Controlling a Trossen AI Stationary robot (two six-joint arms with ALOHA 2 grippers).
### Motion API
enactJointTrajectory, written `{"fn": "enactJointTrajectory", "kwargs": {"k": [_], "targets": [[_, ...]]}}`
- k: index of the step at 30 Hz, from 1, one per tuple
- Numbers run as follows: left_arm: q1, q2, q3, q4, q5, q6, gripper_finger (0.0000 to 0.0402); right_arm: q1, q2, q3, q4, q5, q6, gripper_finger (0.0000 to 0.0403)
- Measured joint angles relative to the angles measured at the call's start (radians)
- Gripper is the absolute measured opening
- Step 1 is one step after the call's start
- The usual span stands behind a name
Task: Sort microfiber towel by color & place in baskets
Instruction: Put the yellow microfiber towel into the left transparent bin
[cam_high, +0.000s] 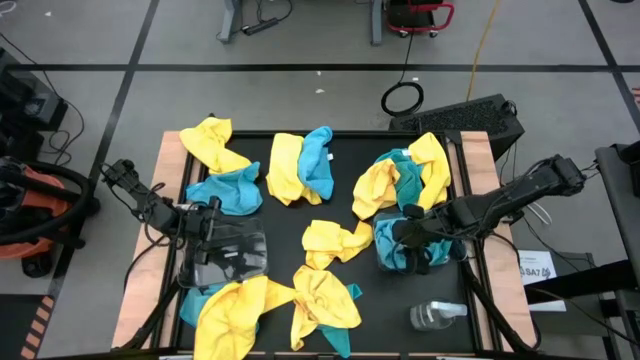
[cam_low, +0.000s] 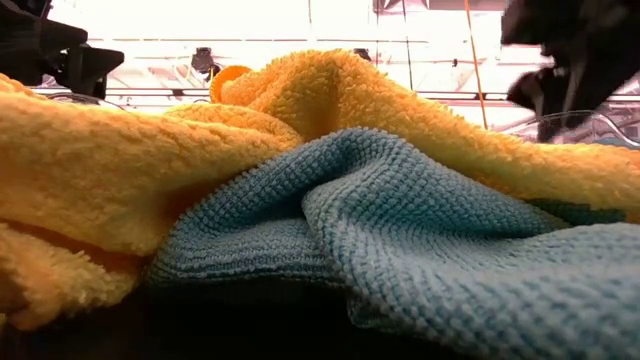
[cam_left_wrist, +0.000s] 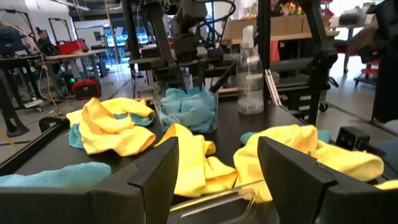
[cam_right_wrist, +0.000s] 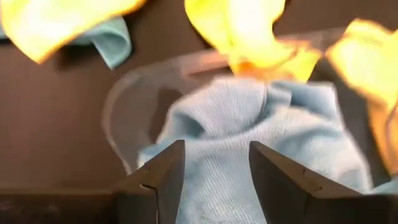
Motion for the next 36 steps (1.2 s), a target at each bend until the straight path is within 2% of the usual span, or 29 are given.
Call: {"fn": "enactJointTrajectory", "kwargs": {"k": [5,8,12,15,21,24,28,36], "targets": [[0.000,0.000,0.000,0.080,-0.010,0.007,0.0225,0.000,-0.001,0.121,-0.061,0.001,-0.037,0.0171],[0.000,0.000,0.000,0.148,-0.091,0.014,0.0225,0.000,-0.001,0.188,-0.085,0.004,-0.062,0.0171],[0.002,0.000,0.000,0.219,-0.192,0.124,0.0225,0.000,-0.002,0.254,-0.095,0.013,-0.099,0.0171],[0.008,0.001,0.004,0.230,-0.204,0.183,0.0225,0.000,-0.002,0.288,-0.093,0.029,-0.118,0.0171],[0.061,0.059,0.033,0.229,-0.206,0.187,0.0225,0.000,-0.002,0.311,-0.089,0.031,-0.140,0.0171],[0.095,0.127,0.076,0.230,-0.195,0.193,0.0225,0.000,-0.002,0.311,-0.089,0.036,-0.147,0.0171],[0.148,0.258,0.163,0.258,-0.108,0.233,0.0225,0.000,-0.002,0.311,-0.089,0.057,-0.148,0.0171],[0.276,0.667,0.393,0.255,0.017,0.291,0.0225,0.000,-0.002,0.311,-0.089,0.057,-0.147,0.0171]]}}
